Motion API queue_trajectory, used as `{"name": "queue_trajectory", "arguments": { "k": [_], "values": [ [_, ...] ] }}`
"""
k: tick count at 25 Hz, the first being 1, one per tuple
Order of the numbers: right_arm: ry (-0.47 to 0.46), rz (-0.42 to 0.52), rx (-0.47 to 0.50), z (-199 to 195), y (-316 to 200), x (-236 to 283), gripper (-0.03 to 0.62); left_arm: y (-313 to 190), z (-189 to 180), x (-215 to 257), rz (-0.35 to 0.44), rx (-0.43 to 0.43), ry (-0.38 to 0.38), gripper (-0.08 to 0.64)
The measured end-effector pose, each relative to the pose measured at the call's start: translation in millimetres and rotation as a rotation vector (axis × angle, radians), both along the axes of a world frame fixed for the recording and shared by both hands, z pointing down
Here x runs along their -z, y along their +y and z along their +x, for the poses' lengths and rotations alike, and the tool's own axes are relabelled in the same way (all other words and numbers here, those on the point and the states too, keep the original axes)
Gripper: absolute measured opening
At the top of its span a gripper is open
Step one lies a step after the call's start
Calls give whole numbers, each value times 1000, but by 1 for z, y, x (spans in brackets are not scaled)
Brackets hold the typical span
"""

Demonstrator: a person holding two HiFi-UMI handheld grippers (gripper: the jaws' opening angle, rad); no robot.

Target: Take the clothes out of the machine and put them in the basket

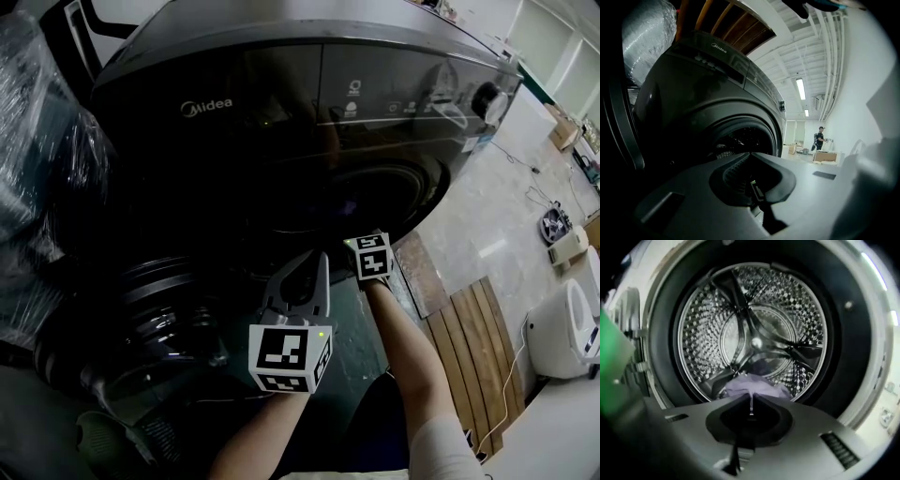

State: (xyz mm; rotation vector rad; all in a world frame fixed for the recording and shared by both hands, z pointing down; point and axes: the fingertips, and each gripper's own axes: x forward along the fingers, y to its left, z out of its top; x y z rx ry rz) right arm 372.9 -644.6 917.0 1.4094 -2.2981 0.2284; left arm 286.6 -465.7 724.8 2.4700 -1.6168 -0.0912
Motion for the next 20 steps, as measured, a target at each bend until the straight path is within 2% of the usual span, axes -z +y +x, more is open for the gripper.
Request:
{"name": "queue_trajectory", "arguments": {
  "k": [3,11,20],
  "values": [
    [-54,12,12,-2,8,13,26,-1,-7,5,23,17,-24,21],
    [-178,69,47,-10,33,51,26,-4,-18,9,33,12,-29,21],
    [-287,117,117,-22,71,98,26,-7,-35,11,47,53,-70,21]
  ]
}}
